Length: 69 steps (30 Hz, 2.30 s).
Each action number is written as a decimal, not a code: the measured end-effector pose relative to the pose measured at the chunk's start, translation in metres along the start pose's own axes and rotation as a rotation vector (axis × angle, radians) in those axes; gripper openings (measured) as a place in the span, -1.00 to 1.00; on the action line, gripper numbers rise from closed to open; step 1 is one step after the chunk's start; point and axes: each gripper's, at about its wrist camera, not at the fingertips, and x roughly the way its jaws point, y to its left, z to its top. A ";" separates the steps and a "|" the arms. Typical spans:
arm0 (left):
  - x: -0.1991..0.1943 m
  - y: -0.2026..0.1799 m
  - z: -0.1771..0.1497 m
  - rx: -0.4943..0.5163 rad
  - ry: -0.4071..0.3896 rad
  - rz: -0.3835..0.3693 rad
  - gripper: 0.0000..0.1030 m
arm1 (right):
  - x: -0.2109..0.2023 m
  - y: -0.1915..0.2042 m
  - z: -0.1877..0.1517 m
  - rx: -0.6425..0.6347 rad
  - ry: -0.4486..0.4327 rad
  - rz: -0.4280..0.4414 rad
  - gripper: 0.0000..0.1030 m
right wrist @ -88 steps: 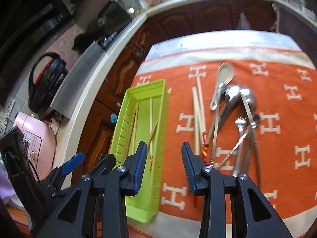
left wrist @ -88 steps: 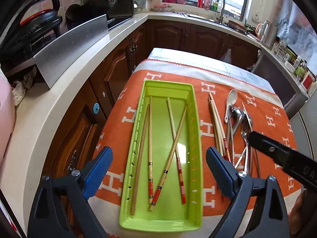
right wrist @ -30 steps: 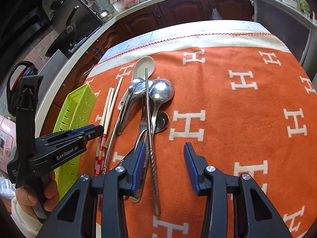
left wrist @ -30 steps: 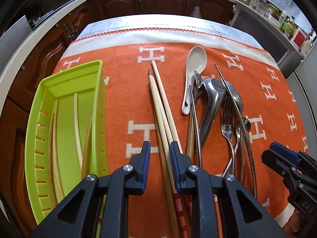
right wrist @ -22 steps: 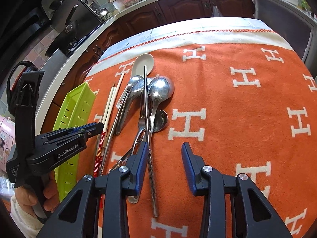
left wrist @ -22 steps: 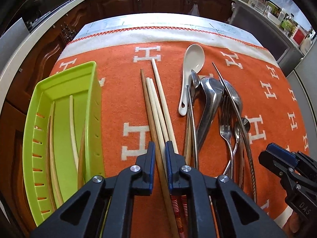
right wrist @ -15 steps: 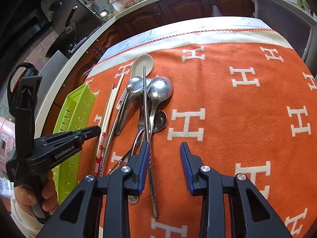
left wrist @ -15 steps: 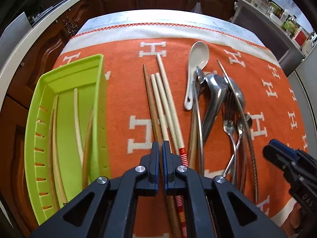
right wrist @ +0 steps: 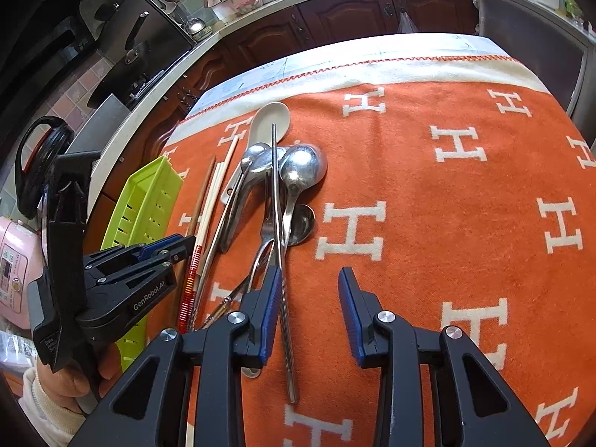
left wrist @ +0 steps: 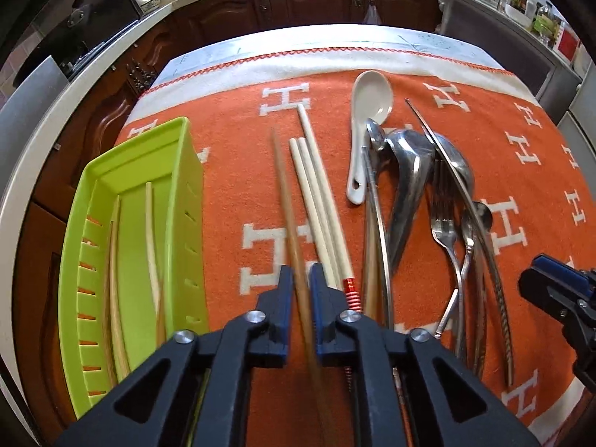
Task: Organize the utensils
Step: 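Grasp a wooden chopstick with the left tool while the right tool grasps the long twisted-handle spoon, then lower both held utensils into the green tray and open both tools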
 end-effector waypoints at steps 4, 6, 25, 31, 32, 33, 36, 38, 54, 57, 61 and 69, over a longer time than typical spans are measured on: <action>-0.004 0.004 -0.001 -0.036 0.005 -0.025 -0.92 | 0.002 -0.002 -0.001 0.005 0.009 0.004 -0.37; -0.009 0.009 -0.003 -0.053 0.004 -0.043 -0.92 | 0.002 -0.001 -0.002 0.002 0.010 0.003 -0.37; -0.125 0.077 -0.011 -0.098 -0.163 -0.027 -0.92 | 0.027 0.025 0.001 -0.054 0.021 -0.051 -0.70; -0.103 0.104 -0.030 -0.132 -0.094 0.008 -0.91 | 0.029 0.028 0.002 -0.046 0.025 -0.044 -0.88; -0.098 0.107 -0.033 -0.137 -0.080 0.011 -0.91 | 0.029 0.028 0.002 -0.042 0.026 -0.042 -0.89; -0.093 0.109 -0.037 -0.138 -0.069 0.010 -0.91 | 0.027 0.029 0.002 -0.033 0.018 -0.050 -0.89; -0.080 0.114 -0.046 -0.141 -0.051 0.011 -0.91 | 0.016 0.031 0.000 -0.020 0.001 -0.051 -0.89; -0.076 0.117 -0.051 -0.146 -0.048 0.010 -0.89 | 0.006 0.035 0.000 -0.013 -0.012 -0.041 -0.89; -0.115 0.176 -0.070 -0.310 -0.196 0.134 0.21 | -0.029 0.160 -0.004 -0.064 0.057 0.144 -0.89; -0.117 0.186 -0.070 -0.332 -0.198 0.159 0.22 | -0.019 0.188 -0.006 -0.083 0.093 0.142 -0.89; -0.113 0.197 -0.073 -0.366 -0.180 0.147 0.24 | -0.004 0.219 -0.007 -0.094 0.132 0.127 -0.88; -0.104 0.206 -0.076 -0.395 -0.151 0.141 0.24 | 0.037 0.235 -0.009 -0.074 0.227 0.091 -0.82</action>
